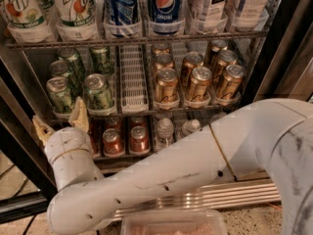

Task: Pick green can from middle shelf of fridge

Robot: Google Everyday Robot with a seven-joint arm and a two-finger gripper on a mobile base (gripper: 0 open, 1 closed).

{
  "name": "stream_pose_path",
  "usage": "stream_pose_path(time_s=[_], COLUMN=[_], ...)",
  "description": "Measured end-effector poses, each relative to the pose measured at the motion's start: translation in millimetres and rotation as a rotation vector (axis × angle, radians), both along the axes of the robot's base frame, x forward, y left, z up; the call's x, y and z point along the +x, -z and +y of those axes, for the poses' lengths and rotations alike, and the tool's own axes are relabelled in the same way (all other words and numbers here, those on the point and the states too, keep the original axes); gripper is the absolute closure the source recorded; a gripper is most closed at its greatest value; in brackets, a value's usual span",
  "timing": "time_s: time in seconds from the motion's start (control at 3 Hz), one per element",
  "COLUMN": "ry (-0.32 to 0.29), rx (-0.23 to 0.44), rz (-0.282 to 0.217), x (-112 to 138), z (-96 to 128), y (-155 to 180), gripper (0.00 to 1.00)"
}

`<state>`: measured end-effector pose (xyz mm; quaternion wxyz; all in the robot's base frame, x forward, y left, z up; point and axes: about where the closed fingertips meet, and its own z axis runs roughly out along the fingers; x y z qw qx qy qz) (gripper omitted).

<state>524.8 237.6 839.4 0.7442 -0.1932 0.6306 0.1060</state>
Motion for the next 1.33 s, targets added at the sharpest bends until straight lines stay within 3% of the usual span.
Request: stream_pose_path(time_s=[1.33], ry=[0.023], rx=[0.025], rz=[-0.052], x=[17.4], z=[4.0], y=[-5.3], gripper=[0.4])
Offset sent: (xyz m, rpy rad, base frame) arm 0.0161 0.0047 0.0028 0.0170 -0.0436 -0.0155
